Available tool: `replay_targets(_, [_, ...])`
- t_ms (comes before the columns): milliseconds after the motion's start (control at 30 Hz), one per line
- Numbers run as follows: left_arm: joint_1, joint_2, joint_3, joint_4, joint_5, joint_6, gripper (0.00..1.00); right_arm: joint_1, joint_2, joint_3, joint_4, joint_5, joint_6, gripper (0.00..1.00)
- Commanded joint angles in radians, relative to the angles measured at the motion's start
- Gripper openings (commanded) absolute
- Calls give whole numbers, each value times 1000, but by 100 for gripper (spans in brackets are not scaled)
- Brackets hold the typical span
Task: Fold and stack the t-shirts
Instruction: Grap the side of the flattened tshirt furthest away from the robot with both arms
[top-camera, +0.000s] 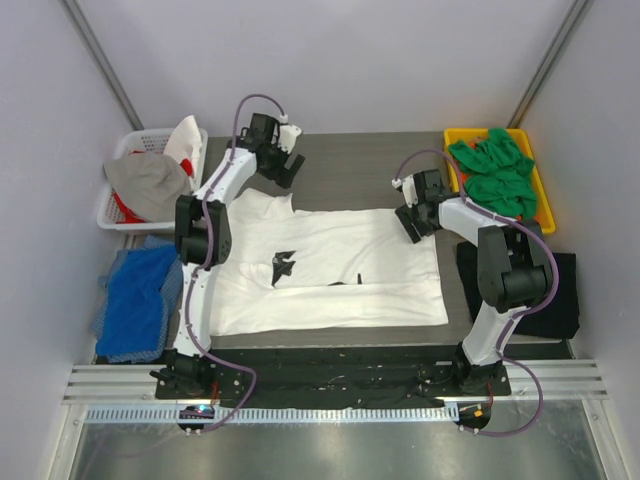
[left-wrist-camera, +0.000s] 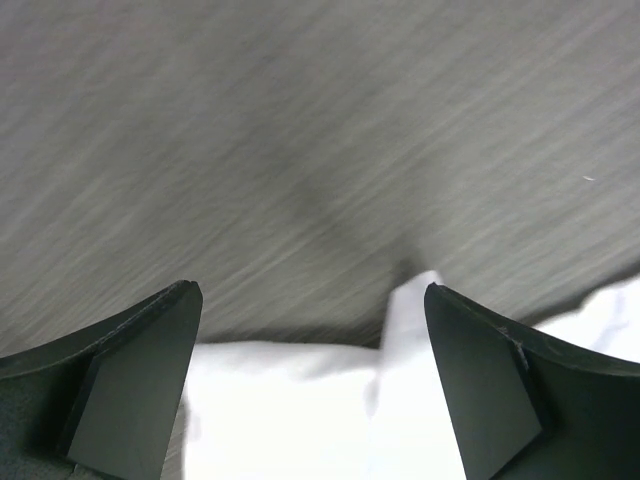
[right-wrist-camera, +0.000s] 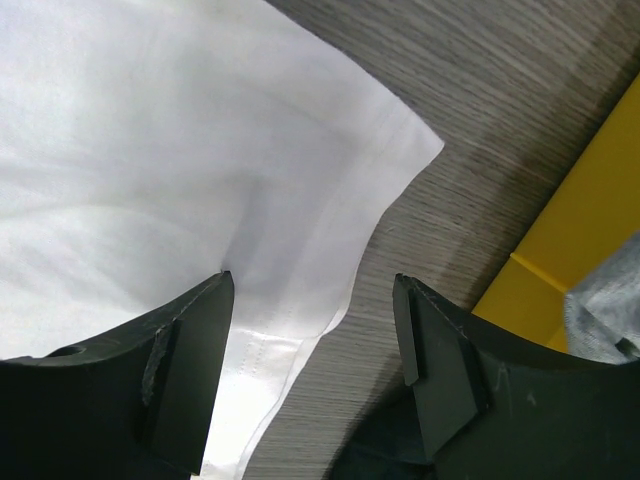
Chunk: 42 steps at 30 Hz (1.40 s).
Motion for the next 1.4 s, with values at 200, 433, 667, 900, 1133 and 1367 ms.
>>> replay_targets(200, [36, -64, 0, -15, 48, -19, 100, 2, -48, -8, 36, -28, 18, 71])
replay_targets(433, [22, -47, 43, -46, 129, -37, 99, 2, -49, -3, 33, -26, 19, 69])
replay_targets(667, [-6, -17, 66, -72, 138, -20, 99, 1, -45, -3, 30, -26, 21, 69])
replay_targets(900, [-15, 14, 62, -75, 118, -11, 96, 1, -49, -11, 28, -31, 16, 69])
replay_targets(1133, [-17, 37, 69, -73, 88, 9, 93, 1, -52, -17, 28, -34, 18, 68])
replay_targets(1367, [-15, 62, 78, -82, 77, 18, 87, 2, -57, -20, 30, -37, 19, 68])
